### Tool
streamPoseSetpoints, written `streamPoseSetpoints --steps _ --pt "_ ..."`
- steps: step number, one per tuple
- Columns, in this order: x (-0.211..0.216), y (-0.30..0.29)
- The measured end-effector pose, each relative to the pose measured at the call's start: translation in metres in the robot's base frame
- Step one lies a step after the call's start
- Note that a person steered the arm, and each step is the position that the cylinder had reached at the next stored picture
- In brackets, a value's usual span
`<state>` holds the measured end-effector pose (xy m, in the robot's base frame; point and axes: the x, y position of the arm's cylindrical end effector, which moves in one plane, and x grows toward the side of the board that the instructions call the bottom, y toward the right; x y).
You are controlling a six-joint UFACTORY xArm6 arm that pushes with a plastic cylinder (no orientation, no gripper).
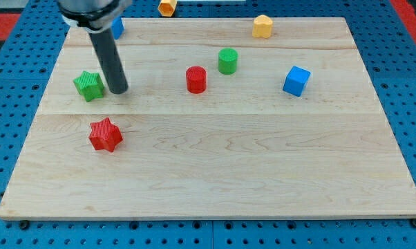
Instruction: Place the red circle to the top of the blue cube
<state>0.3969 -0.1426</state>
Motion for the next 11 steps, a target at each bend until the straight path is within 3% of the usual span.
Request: streamPoseSetpoints --steps 2,3,4,5,6,7,9,11 --pt "-0.016 0.018" --pt "-0.043 0.081" --pt "-0.043 0.12" --pt "-0.03 0.086" --pt "-0.016 0.101" --pt "-0.011 0.149" --pt "-0.043 0.255" --pt "-0.046 0.22"
